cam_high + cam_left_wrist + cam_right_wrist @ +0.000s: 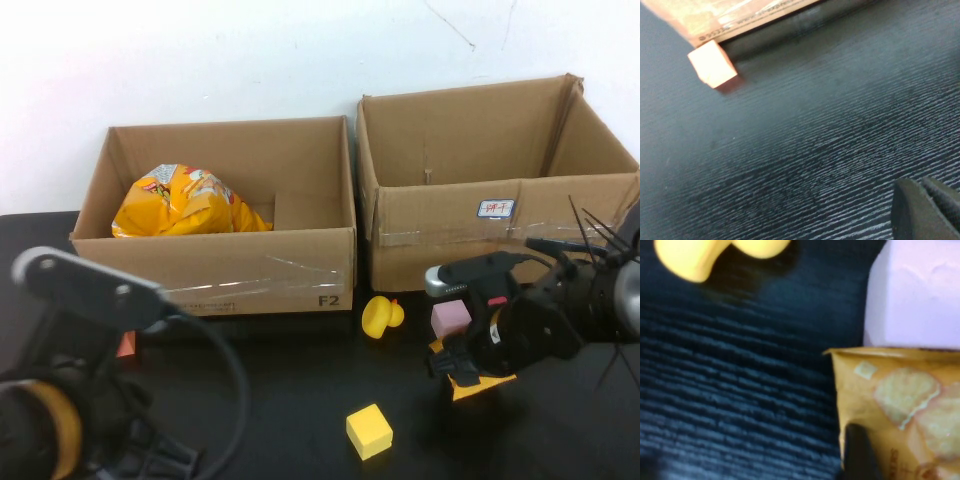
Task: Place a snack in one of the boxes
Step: Pick up the biscuit, then place the biscuit in the biscuit box
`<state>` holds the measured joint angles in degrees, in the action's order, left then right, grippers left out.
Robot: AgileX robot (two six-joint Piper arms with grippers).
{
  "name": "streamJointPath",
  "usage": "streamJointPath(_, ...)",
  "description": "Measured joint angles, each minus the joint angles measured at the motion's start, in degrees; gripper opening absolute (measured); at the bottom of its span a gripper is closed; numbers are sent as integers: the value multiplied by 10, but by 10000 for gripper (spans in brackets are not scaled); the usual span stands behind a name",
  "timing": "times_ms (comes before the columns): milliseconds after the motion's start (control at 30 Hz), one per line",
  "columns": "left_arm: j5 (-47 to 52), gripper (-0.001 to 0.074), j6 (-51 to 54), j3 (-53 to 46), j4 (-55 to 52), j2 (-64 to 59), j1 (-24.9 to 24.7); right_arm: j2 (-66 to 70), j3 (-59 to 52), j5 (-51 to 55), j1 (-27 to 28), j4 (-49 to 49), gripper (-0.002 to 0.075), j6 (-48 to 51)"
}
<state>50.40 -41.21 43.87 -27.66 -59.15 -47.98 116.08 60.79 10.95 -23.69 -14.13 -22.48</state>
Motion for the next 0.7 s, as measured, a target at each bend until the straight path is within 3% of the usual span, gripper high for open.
streamJointPath(133, 20, -2, -4, -8, 2, 36, 0, 2, 9, 8, 0, 0, 272, 0)
streamJointPath(367, 31, -3, -7, -8, 2, 63, 0, -35, 10, 86, -1, 0, 268, 0)
streamJointPath(567, 31, -3, -7, -8, -3, 64, 0, -158, 10, 167, -26, 5, 268, 0)
streamJointPath(700, 31, -3, -7, -8, -4, 64, 0, -260, 10, 133, -38, 12, 267, 0)
